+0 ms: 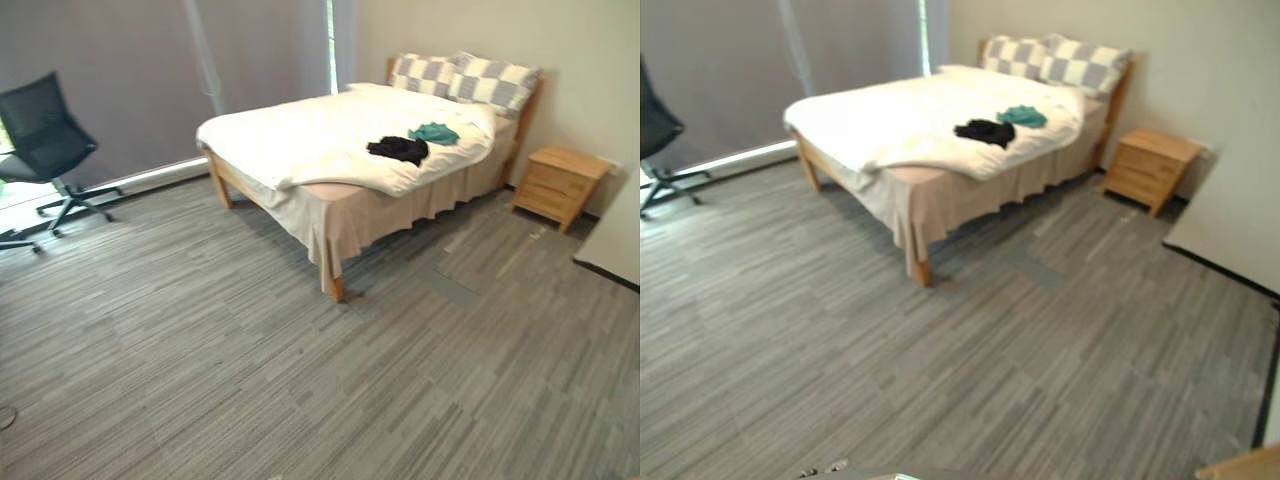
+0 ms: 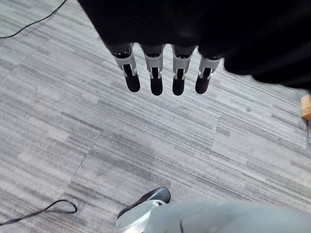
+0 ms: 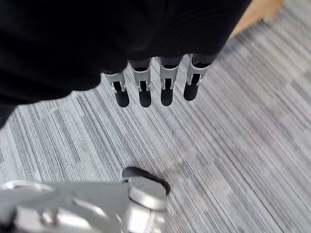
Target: Tidy up the quilt and then pick up the clothes from the bed and put them into the laundry hamper.
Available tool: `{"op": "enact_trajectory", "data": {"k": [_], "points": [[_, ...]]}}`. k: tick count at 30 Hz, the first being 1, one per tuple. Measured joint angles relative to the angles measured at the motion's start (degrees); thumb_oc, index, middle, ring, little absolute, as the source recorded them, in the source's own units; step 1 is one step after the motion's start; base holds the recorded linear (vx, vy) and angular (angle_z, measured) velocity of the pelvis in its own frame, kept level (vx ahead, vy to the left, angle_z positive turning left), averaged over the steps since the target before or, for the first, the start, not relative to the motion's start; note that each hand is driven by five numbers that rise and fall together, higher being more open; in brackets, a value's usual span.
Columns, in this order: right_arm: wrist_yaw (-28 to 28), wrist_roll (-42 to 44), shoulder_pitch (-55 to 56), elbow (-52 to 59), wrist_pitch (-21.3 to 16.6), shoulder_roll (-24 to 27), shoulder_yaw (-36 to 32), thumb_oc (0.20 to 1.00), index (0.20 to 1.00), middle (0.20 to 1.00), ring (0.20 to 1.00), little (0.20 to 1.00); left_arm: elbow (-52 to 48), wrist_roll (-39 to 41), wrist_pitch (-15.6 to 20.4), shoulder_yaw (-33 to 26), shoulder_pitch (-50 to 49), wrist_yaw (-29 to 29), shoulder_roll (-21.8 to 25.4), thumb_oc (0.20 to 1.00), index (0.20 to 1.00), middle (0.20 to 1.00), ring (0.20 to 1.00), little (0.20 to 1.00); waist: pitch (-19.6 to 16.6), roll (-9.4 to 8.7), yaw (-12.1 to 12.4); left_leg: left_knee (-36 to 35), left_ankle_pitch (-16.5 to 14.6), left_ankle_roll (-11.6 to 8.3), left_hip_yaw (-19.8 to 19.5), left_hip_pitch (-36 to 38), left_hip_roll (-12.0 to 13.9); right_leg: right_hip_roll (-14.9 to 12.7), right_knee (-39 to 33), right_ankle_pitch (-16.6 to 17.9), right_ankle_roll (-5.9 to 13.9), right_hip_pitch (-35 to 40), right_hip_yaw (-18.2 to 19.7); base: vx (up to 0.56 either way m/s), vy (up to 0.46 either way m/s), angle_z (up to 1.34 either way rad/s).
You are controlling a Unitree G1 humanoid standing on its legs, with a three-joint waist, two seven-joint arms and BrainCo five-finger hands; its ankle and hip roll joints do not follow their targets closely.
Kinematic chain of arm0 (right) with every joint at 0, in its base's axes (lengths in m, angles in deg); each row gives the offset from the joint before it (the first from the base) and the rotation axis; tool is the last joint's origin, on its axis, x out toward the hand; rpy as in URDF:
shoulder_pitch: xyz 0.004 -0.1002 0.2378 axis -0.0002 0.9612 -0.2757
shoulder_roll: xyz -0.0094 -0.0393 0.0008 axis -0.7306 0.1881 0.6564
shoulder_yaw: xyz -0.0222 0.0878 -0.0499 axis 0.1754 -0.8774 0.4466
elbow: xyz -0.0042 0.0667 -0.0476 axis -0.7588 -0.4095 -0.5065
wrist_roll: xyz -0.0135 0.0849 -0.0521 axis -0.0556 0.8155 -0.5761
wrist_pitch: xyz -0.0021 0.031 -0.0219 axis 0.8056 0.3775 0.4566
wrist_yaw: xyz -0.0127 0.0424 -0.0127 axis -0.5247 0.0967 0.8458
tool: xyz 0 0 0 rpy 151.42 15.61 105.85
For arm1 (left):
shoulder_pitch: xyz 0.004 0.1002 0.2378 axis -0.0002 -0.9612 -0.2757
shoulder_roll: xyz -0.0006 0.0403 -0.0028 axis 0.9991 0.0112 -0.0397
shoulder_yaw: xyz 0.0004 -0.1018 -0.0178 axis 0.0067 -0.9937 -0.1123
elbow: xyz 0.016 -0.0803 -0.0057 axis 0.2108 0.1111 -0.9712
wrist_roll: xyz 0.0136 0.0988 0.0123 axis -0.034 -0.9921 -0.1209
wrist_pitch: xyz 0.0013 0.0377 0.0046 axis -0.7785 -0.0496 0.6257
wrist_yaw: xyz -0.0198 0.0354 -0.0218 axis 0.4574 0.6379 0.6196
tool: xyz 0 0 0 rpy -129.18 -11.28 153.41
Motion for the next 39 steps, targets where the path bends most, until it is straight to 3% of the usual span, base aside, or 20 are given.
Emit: {"op": "enact_trajectory", "data": {"k": [4,12,14,16,18,19,22,24,26,27,28,29,30,31,32,33,34,35,37,39], "points": [[0.03,0.00,-4.39,0.15,-1.14,-0.40,-0.06,1.000,1.000,1.000,1.000,1.000,-0.05,-0.02,0.00,0.84,0.20,-0.42,0.44,1.000,1.000,1.000,1.000,1.000,0.66,-0.20,0.71,-5.67,3.35,0.33,1.33,1.70,-0.02,0.44,-4.93,1.92,0.99,0.87,1.57,0.03,0.011,-0.12],[-0.03,0.03,-5.89,-0.01,-1.04,-0.63,-1.32,1.000,1.000,1.000,1.000,1.000,-0.24,-0.22,0.19,0.78,2.62,-0.33,1.04,1.000,1.000,1.000,1.000,1.000,4.40,-0.91,0.63,-7.46,4.00,0.99,2.87,1.89,-1.19,-0.13,-6.60,4.68,1.78,0.42,3.25,0.02,0.050,-0.12],[-0.04,0.12,-6.96,0.08,-0.91,-0.55,-2.17,1.000,1.000,1.000,1.000,1.000,-0.37,-1.57,0.13,0.81,3.77,0.16,1.25,1.000,1.000,1.000,1.000,1.000,6.17,-0.21,0.41,-7.47,4.99,2.31,3.18,1.09,-1.06,-0.27,-1.14,4.96,2.06,-2.82,3.25,0.10,0.069,-0.18],[-0.09,1.24,-9.09,0.32,-0.89,-0.71,-4.13,1.000,1.000,1.000,1.000,1.000,-0.34,-1.87,-0.03,0.85,5.16,0.31,1.45,1.000,1.000,1.000,1.000,1.000,8.80,0.25,-0.18,-7.45,5.32,3.16,4.56,1.26,0.27,-0.36,7.19,2.74,4.98,-7.31,2.62,0.20,0.019,-0.21],[0.01,2.96,-9.56,0.60,-0.94,-0.72,-5.15,1.000,1.000,1.000,1.000,1.000,-0.13,-1.90,-0.35,0.80,5.59,0.36,1.77,1.000,1.000,1.000,1.000,1.000,9.95,0.48,-1.06,-7.17,3.96,3.60,4.49,2.16,1.00,-2.09,17.35,0.62,6.64,-12.51,0.49,0.37,-0.039,-0.13],[0.05,3.56,-9.34,0.66,-0.94,-0.86,-5.85,1.000,1.000,1.000,1.000,1.000,-0.19,-2.08,-0.46,0.75,5.73,0.34,2.01,1.000,1.000,1.000,1.000,1.000,10.41,0.31,-1.10,-7.46,2.89,3.45,4.75,2.96,1.21,-4.33,19.81,-0.09,6.53,-14.34,-1.58,0.30,-0.063,-0.14],[0.14,4.57,-7.82,0.29,-0.94,-0.86,-6.78,1.000,1.000,1.000,1.000,1.000,-0.28,-2.31,-0.43,0.86,5.81,0.17,2.44,1.000,1.000,1.000,1.000,1.000,10.40,-0.58,-2.63,-7.52,0.93,2.02,4.43,4.69,1.09,-8.12,8.58,-0.09,6.65,-14.69,-2.90,0.50,-0.127,0.02],[0.07,5.02,-7.69,0.15,-0.95,-0.99,-6.81,1.000,1.000,1.000,1.000,1.000,0.26,-3.86,-0.47,0.68,6.23,0.18,2.74,1.000,1.000,1.000,1.000,1.000,10.48,-0.71,-4.22,-7.43,-0.07,1.14,3.96,4.90,1.57,-8.85,-3.01,1.11,8.47,-15.07,-1.63,0.50,-0.141,0.10],[0.03,5.02,-6.82,0.10,-0.92,-0.93,-6.82,1.000,1.000,1.000,1.000,1.000,1.04,-4.61,-0.42,0.79,6.23,0.18,2.67,1.000,1.000,1.000,1.000,1.000,10.18,-0.66,-5.92,-7.52,-1.86,-0.84,2.98,6.37,2.54,-9.85,-5.58,1.59,9.19,-15.42,-1.04,0.67,-0.209,0.24],[0.02,5.00,-6.34,-0.03,-0.90,-0.95,-6.82,1.000,1.000,1.000,1.000,1.000,1.25,-4.66,-0.29,0.85,6.21,0.24,2.60,1.000,1.000,1.000,1.000,1.000,10.23,-0.27,-6.63,-7.53,-2.62,-1.55,2.65,7.57,3.79,-9.14,-3.71,3.60,9.58,-15.28,-1.17,0.74,-0.275,0.38],[-0.15,4.99,-4.88,0.24,-0.87,-0.91,-6.77,1.000,1.000,1.000,1.000,1.000,2.00,-5.07,0.13,0.87,5.59,0.35,2.49,1.000,1.000,1.000,1.000,1.000,9.60,0.98,-7.14,-7.45,-3.57,-3.46,2.04,9.68,6.57,-6.93,-1.89,4.47,9.12,-13.11,-1.99,0.58,-0.292,0.24],[-0.14,4.95,-4.17,0.09,-0.90,-0.50,-6.83,1.000,1.000,1.000,1.000,1.000,2.08,-5.36,0.14,0.65,5.42,0.37,2.24,1.000,1.000,1.000,1.000,1.000,9.48,2.23,-7.29,-6.17,-3.39,-3.89,1.73,11.01,8.01,-4.89,-1.41,4.84,8.20,-11.91,-2.53,0.57,-0.293,0.21],[-0.17,4.90,-5.14,-0.73,-0.55,-0.52,-7.10,1.000,1.000,1.000,1.000,1.000,1.95,-5.86,0.36,-0.41,5.44,0.37,2.36,1.000,1.000,1.000,1.000,1.000,9.64,2.62,-7.11,1.72,-4.27,-7.37,2.44,8.99,9.25,-3.38,-1.37,4.91,7.92,-10.21,-3.28,0.32,-0.239,-0.02],[-0.23,4.85,-5.77,-1.21,-0.30,-0.84,-7.20,1.000,1.000,1.000,1.000,1.000,1.51,-5.86,0.52,-1.64,5.52,0.21,2.56,1.000,1.000,1.000,1.000,1.000,9.53,1.19,-6.76,13.41,-4.11,-8.20,2.70,4.59,9.29,-3.34,-2.57,4.25,6.90,-8.12,-3.71,0.39,-0.338,-0.48],[-0.08,4.71,-5.60,-1.14,-0.62,-0.11,-6.89,1.000,1.000,1.000,1.000,1.000,1.52,-5.62,0.61,-3.21,4.52,-0.97,2.25,1.000,1.000,1.000,1.000,1.000,8.18,0.15,-4.03,29.09,0.67,-10.17,-0.11,-2.48,9.50,-2.51,-4.27,5.14,3.80,-5.62,-3.79,0.39,-0.337,-0.58],[-0.02,4.59,-6.11,-0.12,-0.89,0.86,-6.70,1.000,1.000,1.000,1.000,1.000,0.80,-5.58,0.62,-4.94,4.84,-1.14,2.09,1.000,1.000,1.000,1.000,1.000,8.29,0.49,-3.43,38.98,6.22,-10.41,-4.50,-7.45,8.99,-1.52,-4.08,4.88,0.74,-4.58,-3.77,0.40,-0.275,-0.59],[0.03,4.50,-6.73,0.21,-0.50,1.55,-6.69,1.000,1.000,1.000,1.000,1.000,0.59,-5.57,0.67,-6.23,5.68,-1.37,2.02,1.000,1.000,1.000,1.000,1.000,8.93,0.15,-2.55,47.83,14.35,-10.53,-7.44,-12.16,7.52,-1.60,-3.99,6.31,-2.69,-3.52,-3.53,0.51,-0.061,-0.50],[0.38,4.41,-8.71,0.06,-0.20,2.13,-5.65,1.000,1.000,1.000,1.000,1.000,1.08,-5.37,0.61,-5.72,6.58,-1.98,1.64,1.000,1.000,1.000,1.000,1.000,9.32,-0.75,-0.75,54.05,16.12,-11.67,-7.61,-18.38,6.58,-1.20,-5.75,7.35,-4.87,-0.26,-3.35,0.51,-0.061,-0.60],[0.89,4.36,-10.66,-0.08,-0.31,1.84,-4.29,1.000,1.000,1.000,1.000,1.000,1.45,-3.30,0.54,-5.89,5.66,-3.30,2.21,1.000,1.000,1.000,1.000,1.000,9.57,-3.80,0.68,44.73,8.50,-7.64,-0.78,-20.60,5.94,-2.13,-7.89,6.26,-4.21,2.80,-1.33,0.47,0.033,-0.69],[1.25,4.31,-12.45,0.16,-1.02,2.20,-3.36,1.000,1.000,1.000,1.000,1.000,0.43,-3.27,0.68,-5.80,5.30,-3.29,2.26,1.000,1.000,1.000,1.000,1.000,9.46,-3.58,2.25,26.83,7.83,-8.09,4.55,-22.31,5.49,-1.53,-7.91,3.86,-2.86,4.29,-0.74,0.57,0.101,-0.48]]}}
